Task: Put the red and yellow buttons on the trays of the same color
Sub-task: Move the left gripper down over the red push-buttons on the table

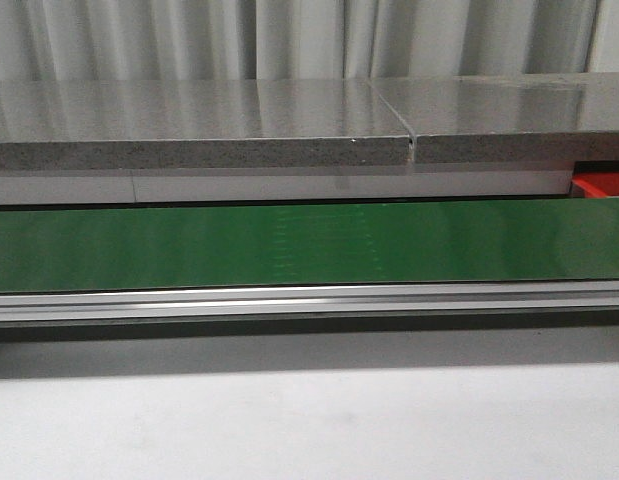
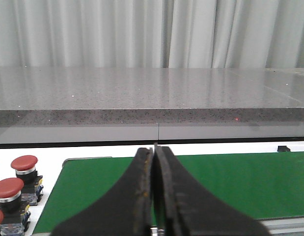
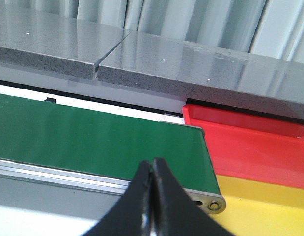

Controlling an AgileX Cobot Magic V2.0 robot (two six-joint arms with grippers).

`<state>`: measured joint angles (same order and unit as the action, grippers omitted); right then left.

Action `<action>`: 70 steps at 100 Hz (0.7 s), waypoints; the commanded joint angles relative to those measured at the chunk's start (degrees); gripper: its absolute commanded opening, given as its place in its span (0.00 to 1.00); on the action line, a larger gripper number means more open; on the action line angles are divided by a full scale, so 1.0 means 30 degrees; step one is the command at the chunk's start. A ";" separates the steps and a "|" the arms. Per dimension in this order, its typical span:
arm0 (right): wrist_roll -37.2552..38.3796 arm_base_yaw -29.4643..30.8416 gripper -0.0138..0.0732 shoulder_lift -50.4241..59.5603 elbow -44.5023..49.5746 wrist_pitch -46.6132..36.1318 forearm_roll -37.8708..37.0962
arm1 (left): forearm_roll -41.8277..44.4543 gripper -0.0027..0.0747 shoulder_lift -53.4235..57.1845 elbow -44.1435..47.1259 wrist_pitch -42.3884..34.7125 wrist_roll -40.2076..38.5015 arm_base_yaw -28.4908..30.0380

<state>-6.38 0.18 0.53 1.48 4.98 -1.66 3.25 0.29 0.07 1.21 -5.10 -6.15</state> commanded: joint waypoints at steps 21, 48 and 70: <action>-0.0031 -0.0020 0.08 0.0293 -0.0177 -0.1661 -0.0009 | -0.0117 0.01 0.0740 0.0606 -0.1693 -0.0152 -0.0074; -0.0031 -0.0020 0.08 0.0293 -0.0177 -0.1661 -0.0009 | -0.0054 0.01 0.0693 -0.0748 -0.1260 -0.0111 -0.0074; -0.0031 -0.0020 0.08 0.0293 -0.0177 -0.1661 -0.0009 | -0.0043 0.01 -0.1172 -0.5855 0.4714 -0.0111 -0.0074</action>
<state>-6.38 0.18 0.53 1.48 4.98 -1.66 3.25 -0.10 -10.00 12.77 -5.10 -6.15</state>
